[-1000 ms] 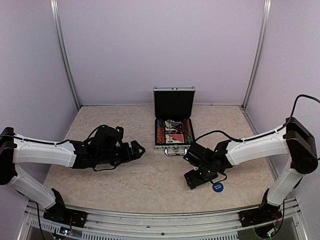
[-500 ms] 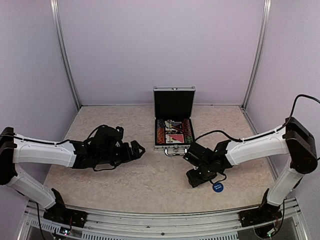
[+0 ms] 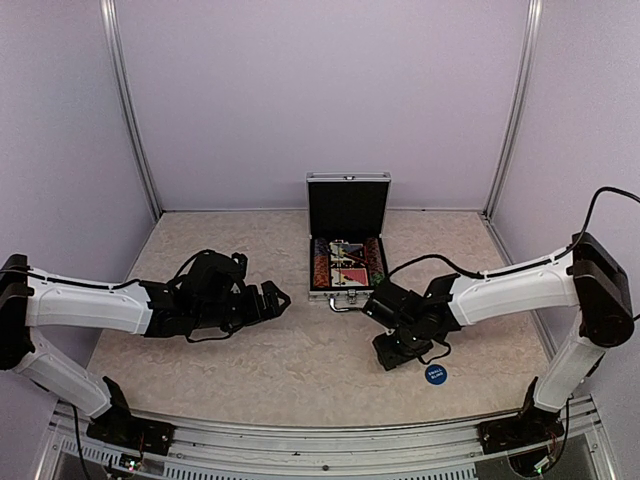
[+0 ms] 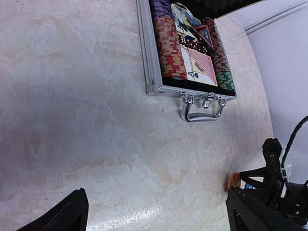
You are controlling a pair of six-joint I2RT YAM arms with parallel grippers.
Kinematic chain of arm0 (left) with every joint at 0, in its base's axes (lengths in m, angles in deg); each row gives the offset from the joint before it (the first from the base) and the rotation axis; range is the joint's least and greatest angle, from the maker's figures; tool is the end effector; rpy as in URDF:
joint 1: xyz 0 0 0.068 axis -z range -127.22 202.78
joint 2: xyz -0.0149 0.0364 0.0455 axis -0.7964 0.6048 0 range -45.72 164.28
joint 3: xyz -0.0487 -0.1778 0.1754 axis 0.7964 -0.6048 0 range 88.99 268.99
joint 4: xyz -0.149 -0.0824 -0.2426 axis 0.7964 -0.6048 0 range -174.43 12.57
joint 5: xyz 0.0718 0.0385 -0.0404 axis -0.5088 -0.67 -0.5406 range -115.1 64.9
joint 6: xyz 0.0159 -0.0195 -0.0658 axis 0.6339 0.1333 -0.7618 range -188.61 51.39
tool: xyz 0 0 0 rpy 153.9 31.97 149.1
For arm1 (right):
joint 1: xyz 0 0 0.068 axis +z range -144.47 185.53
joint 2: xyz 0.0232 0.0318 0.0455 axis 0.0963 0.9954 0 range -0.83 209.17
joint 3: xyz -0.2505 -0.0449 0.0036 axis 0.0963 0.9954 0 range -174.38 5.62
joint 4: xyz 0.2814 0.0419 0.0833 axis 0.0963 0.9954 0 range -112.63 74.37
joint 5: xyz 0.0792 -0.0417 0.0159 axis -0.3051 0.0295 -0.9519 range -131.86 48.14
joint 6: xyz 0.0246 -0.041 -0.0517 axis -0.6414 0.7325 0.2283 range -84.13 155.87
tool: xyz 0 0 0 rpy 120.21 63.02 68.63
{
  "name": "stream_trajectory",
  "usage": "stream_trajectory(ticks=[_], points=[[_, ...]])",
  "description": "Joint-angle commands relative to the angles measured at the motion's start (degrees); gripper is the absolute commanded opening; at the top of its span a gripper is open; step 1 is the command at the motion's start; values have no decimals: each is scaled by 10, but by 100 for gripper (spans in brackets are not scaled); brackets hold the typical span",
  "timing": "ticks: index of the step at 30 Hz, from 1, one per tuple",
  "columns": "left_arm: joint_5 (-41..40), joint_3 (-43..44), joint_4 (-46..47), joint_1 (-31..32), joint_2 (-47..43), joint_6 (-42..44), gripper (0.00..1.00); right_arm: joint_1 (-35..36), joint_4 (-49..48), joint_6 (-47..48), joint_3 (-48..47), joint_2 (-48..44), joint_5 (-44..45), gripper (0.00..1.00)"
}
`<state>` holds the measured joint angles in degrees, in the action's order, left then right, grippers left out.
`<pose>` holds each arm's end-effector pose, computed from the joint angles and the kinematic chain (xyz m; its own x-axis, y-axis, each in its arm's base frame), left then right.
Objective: Pack up texas hold em set
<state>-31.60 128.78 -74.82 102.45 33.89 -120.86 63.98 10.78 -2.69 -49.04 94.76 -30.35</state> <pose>0.2220 -0.2513 0.1406 -0.7923 -0.2807 -0.5417 0.1185 0.8002 -0.5879 0.1833 0.2765 0.0923 -0.8969 -0.2935 -0.3307 -0.3169 0.9483 0.0179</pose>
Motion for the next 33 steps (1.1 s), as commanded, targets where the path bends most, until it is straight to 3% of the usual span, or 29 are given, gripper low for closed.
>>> stream_trajectory(ticks=[1,13,26,33], points=[[-8,-3,9,4,0,1,99,7,18,7,-30,6,17,51],[-7,-5,9,4,1,-1,99,-33,50,89,-197,78,48,52],[-19,-18,-7,3,-26,-2,99,-127,71,190,-473,264,19,52],[-21,-29,-11,2,-38,-3,99,-144,65,200,-545,336,2,52]])
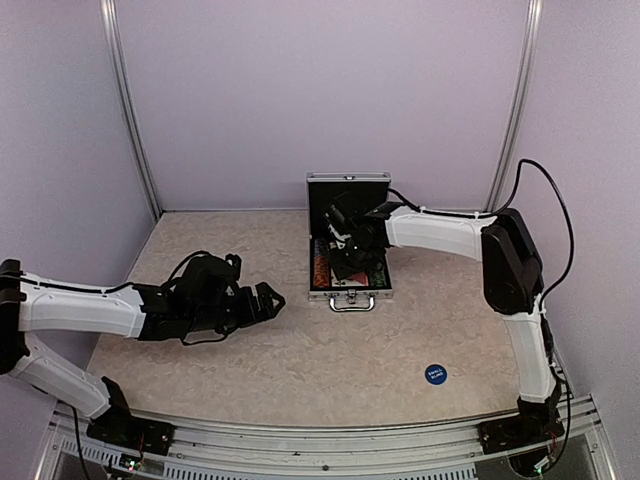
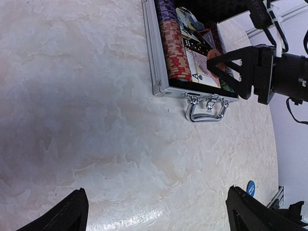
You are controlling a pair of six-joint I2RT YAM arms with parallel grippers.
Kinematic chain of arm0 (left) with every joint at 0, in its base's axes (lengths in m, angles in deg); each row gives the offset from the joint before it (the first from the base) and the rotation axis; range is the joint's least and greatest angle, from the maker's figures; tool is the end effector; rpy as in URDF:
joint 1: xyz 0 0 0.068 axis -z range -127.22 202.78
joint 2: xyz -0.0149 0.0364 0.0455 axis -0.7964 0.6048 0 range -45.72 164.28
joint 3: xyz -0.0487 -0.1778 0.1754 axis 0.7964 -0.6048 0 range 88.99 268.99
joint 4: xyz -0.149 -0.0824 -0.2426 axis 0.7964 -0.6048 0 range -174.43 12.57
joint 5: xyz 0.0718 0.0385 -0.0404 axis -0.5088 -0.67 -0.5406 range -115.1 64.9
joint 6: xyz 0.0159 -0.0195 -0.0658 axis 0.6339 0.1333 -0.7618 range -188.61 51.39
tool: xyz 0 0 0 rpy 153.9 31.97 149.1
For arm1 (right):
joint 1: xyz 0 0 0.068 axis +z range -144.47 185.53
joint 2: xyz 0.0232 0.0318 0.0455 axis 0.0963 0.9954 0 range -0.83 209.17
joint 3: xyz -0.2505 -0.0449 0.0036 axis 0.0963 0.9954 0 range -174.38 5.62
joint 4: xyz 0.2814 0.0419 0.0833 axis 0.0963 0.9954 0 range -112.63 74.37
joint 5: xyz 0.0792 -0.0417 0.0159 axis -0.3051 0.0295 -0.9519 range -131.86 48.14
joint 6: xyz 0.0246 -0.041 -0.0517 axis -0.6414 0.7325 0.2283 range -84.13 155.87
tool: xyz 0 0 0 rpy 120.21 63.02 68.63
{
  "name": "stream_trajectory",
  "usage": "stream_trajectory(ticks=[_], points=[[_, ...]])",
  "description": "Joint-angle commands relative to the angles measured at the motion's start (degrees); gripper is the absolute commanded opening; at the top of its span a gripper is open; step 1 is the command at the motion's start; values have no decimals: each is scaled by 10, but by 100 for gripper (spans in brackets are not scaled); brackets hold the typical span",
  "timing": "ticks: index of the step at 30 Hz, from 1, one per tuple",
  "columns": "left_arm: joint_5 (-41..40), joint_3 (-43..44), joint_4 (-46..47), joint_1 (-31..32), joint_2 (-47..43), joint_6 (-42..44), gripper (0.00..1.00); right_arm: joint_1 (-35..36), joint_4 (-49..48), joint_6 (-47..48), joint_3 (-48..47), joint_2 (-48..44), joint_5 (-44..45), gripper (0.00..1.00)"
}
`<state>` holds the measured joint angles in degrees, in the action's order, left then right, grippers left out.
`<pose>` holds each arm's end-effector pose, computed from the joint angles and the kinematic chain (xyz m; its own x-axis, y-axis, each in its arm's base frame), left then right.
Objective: Pack up texas hold em set
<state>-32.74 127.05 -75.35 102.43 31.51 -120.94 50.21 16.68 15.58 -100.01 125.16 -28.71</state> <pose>0.2175 -0.2441 0.1417 -0.7821 -0.2912 -0.5510 0.1105 0.8053 -0.5825 0.3754 0.3529 0.1575 -0.7848 -0.3012 -0.5416 -0.3528 0.9357 -0.0091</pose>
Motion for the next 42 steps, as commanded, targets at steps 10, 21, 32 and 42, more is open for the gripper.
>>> stream_trajectory(ticks=[10,21,32,42], points=[[-13,-21,-6,1,-29,-7,99,-8,6,18,-66,69,-29,55],[-9,-18,0,3,-21,-9,99,-9,12,19,-58,45,-31,64],[-4,-15,6,4,-17,0,99,-6,10,-57,202,-178,0,85],[12,-2,26,4,14,8,99,30,42,-211,479,-406,15,100]])
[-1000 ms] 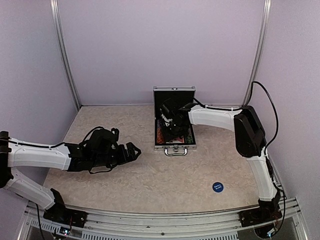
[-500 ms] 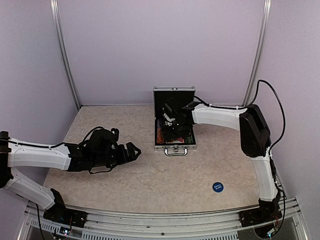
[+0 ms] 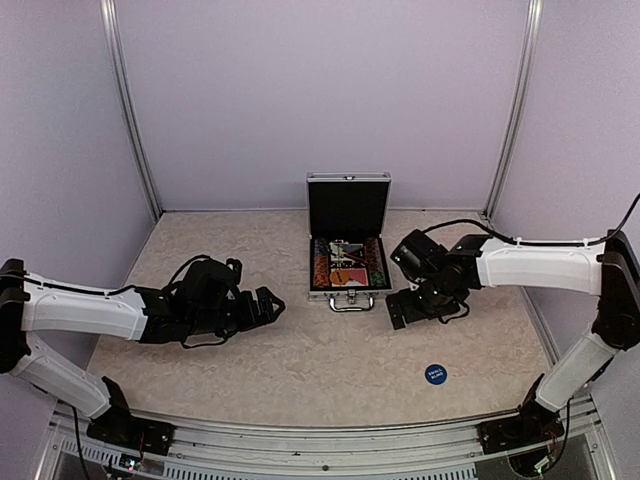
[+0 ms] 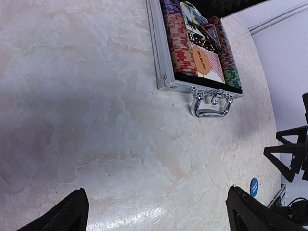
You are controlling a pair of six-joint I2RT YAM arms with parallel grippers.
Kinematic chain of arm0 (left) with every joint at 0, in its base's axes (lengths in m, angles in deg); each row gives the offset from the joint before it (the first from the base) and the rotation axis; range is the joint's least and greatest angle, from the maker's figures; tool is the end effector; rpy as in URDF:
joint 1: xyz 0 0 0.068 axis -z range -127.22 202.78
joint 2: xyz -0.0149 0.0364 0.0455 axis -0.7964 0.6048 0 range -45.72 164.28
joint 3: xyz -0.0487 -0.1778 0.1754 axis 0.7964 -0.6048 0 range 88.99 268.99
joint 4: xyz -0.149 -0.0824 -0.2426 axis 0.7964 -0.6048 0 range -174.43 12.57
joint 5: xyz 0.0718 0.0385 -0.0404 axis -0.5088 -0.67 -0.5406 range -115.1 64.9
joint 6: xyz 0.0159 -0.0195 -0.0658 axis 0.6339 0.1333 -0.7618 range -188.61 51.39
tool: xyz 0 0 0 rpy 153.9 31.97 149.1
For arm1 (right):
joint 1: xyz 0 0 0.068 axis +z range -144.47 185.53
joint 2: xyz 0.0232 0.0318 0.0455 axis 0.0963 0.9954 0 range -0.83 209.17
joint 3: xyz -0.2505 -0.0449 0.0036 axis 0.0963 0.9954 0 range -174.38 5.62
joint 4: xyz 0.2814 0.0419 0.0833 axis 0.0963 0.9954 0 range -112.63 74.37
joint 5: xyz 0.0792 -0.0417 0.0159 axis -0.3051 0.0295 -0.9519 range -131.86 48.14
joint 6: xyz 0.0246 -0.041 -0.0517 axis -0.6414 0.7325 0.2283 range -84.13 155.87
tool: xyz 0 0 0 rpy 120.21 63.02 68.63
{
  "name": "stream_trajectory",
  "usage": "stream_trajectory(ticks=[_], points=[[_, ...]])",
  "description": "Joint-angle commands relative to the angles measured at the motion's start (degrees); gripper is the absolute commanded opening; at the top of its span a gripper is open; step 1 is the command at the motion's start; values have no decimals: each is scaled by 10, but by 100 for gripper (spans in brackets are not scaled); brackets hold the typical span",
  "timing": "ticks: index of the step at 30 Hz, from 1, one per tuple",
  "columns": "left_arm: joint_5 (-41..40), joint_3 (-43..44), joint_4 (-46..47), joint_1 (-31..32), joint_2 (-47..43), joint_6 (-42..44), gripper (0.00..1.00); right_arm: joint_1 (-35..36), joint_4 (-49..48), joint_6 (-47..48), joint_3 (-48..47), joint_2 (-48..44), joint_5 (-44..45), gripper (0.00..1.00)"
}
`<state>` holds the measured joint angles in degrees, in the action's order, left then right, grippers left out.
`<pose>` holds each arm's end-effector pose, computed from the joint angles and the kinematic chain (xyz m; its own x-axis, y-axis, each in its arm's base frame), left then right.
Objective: Pack up texas hold em set
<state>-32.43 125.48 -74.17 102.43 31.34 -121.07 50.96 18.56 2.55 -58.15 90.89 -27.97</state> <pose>0.2145 -0.2411 0.1349 -0.7863 -0.2892 -0.5460 0.1093 0.8047 -0.5836 0.2561 0.2403 0.1578 -0.8950 -0.1486 -0.4207 -0.1675 0.9858 0.0081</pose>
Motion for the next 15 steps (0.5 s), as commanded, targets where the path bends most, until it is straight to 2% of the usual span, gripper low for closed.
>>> stream_trajectory(ticks=[1,9,15], points=[[9,16,15,3,18,10,99,27,26,-93,80,-81,4,100],[12,21,13,2,20,15,99,59,10,-175,215,-162,-27,100],[12,19,16,1,23,12,99,71,-20,-185,250,-163,-41,100]])
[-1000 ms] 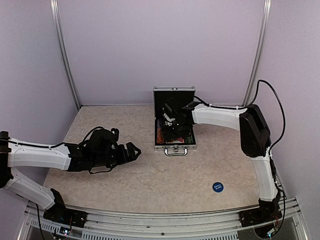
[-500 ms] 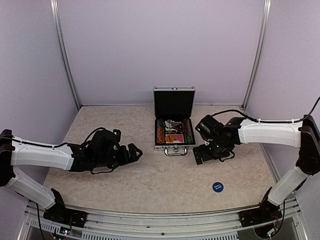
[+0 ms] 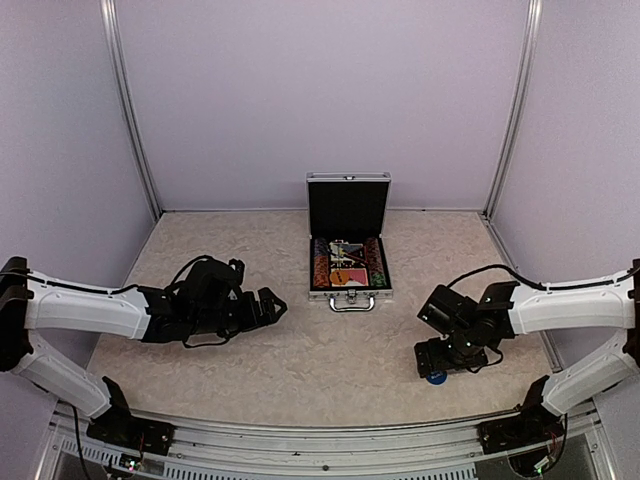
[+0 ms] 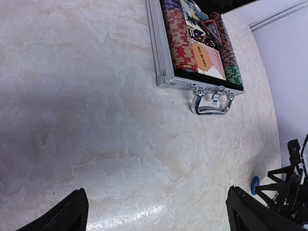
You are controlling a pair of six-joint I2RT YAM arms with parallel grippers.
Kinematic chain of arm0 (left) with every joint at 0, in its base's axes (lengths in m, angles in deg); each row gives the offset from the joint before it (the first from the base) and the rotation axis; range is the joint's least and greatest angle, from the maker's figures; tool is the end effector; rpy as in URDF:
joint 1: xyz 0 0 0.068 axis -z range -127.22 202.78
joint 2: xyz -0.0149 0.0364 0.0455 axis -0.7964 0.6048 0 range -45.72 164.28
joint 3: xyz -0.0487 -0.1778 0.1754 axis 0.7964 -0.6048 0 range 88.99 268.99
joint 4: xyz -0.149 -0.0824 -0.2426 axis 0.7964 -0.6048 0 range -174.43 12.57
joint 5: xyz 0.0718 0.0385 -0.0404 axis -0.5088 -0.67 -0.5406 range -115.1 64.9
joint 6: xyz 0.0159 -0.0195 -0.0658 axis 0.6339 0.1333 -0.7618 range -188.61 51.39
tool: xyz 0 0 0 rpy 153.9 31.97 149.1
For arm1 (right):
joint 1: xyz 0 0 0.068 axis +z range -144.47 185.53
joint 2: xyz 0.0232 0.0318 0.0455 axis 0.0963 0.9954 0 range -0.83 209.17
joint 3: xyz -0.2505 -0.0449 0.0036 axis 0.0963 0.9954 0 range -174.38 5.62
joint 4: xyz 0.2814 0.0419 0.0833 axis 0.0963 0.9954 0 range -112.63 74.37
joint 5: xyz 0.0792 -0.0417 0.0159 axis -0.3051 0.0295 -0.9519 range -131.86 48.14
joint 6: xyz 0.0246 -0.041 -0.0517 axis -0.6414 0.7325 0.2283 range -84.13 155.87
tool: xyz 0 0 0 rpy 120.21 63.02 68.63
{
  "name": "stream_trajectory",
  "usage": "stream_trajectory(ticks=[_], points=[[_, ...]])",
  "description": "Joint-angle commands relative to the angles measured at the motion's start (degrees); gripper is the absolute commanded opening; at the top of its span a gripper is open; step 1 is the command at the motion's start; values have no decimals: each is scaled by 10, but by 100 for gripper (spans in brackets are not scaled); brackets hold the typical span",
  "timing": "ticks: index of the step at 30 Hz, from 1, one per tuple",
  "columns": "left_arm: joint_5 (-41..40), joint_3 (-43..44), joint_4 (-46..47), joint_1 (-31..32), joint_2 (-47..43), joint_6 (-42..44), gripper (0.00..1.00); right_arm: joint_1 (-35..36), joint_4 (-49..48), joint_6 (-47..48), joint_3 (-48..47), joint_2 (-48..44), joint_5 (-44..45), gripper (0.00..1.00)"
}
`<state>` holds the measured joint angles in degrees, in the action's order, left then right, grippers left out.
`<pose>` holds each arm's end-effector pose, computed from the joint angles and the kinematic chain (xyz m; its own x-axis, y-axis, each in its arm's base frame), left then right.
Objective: Pack up texas hold em set
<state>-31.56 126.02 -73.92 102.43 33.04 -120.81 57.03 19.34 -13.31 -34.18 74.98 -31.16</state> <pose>0.2159 -0.2440 0.1296 -0.7986 -0.2727 -0.5365 0.1125 0.8081 -0.5782 0.1644 0.1895 0.1060 -0.9618 -0.0146 -0.2735 -0.0262 0.9989 0.0388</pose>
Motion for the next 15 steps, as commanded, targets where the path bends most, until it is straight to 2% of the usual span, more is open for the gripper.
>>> stream_trajectory(ticks=[1,6,15], points=[[4,14,13,2,7,9,99,13,-32,-26,10,2,-9,100],[2,10,13,3,4,6,99,20,-47,-26,21,31,-12,98],[-2,5,12,1,-2,7,99,28,-56,-44,49,23,-22,82]])
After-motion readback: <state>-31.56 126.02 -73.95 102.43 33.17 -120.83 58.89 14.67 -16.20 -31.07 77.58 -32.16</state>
